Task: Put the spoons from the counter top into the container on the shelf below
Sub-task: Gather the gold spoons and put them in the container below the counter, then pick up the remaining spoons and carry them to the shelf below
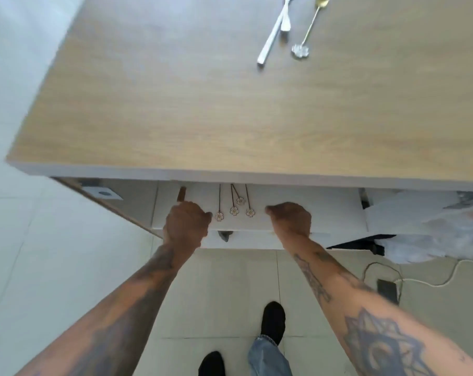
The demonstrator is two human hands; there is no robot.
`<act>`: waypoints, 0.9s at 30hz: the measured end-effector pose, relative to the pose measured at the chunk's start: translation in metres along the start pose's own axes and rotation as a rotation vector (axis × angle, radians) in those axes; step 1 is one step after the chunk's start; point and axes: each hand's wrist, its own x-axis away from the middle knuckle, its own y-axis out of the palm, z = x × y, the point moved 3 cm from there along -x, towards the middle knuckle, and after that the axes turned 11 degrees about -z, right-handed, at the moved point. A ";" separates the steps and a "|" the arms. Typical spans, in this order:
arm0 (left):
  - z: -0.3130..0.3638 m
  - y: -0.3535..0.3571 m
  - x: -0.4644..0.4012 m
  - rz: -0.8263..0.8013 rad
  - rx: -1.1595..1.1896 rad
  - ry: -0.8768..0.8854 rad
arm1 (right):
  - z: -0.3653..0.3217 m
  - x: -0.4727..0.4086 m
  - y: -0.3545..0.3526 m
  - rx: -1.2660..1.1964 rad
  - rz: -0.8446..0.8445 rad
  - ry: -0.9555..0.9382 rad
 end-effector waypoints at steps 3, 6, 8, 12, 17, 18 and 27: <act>-0.002 -0.026 0.059 -0.047 0.023 0.027 | 0.009 0.065 -0.028 0.009 -0.031 -0.018; 0.009 -0.054 0.116 -0.161 -0.022 0.031 | 0.012 0.132 -0.065 -0.255 -0.028 0.032; 0.017 -0.073 0.151 -0.259 0.023 0.093 | 0.012 0.174 -0.091 -0.359 -0.042 0.029; 0.048 -0.124 0.200 -0.361 0.082 0.239 | 0.013 0.233 -0.136 -0.380 0.029 -0.020; 0.096 -0.198 0.213 -0.089 0.064 0.374 | -0.020 0.251 -0.194 -0.421 0.191 -0.118; 0.107 -0.208 0.211 -0.049 0.064 0.387 | -0.030 0.247 -0.204 -0.412 0.211 -0.134; 0.230 -0.234 0.136 0.096 0.054 0.394 | -0.137 0.150 -0.249 -0.371 0.217 -0.182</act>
